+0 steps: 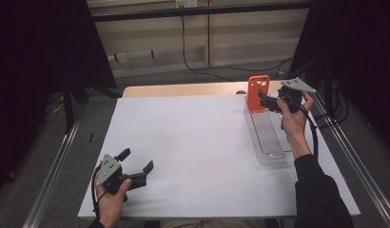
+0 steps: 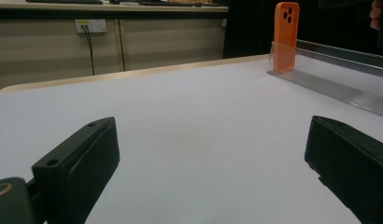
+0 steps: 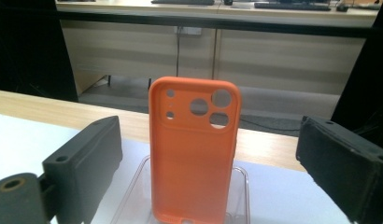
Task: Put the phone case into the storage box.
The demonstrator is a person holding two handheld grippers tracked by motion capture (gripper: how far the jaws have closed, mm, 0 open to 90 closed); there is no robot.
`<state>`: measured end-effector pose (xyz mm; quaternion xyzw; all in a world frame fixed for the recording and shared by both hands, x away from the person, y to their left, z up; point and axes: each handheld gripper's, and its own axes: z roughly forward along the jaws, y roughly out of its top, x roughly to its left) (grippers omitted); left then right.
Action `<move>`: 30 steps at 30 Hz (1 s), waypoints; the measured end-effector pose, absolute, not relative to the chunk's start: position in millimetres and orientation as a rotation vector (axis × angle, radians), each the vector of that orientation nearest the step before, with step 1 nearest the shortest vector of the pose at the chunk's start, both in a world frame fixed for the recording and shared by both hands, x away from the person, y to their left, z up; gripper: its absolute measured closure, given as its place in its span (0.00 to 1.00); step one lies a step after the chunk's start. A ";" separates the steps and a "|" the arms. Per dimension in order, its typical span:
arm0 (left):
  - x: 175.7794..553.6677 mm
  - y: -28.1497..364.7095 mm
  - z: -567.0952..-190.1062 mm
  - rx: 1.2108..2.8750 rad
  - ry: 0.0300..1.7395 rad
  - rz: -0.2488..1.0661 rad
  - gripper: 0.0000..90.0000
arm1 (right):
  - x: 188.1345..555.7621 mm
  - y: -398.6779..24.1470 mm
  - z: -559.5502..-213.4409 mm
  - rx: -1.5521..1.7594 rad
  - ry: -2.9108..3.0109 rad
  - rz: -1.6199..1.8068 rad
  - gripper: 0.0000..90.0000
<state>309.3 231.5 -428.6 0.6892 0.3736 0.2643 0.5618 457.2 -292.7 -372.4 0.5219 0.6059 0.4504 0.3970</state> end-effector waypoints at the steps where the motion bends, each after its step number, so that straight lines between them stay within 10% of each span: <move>1: 309.1 231.6 -428.4 1.624 0.879 0.626 0.04 | 454.5 -292.4 -372.8 1.312 1.531 1.142 0.08; 30: 304.9 232.6 -425.4 1.598 0.868 0.645 0.03 | 388.8 -294.9 -375.1 1.221 1.461 1.267 0.00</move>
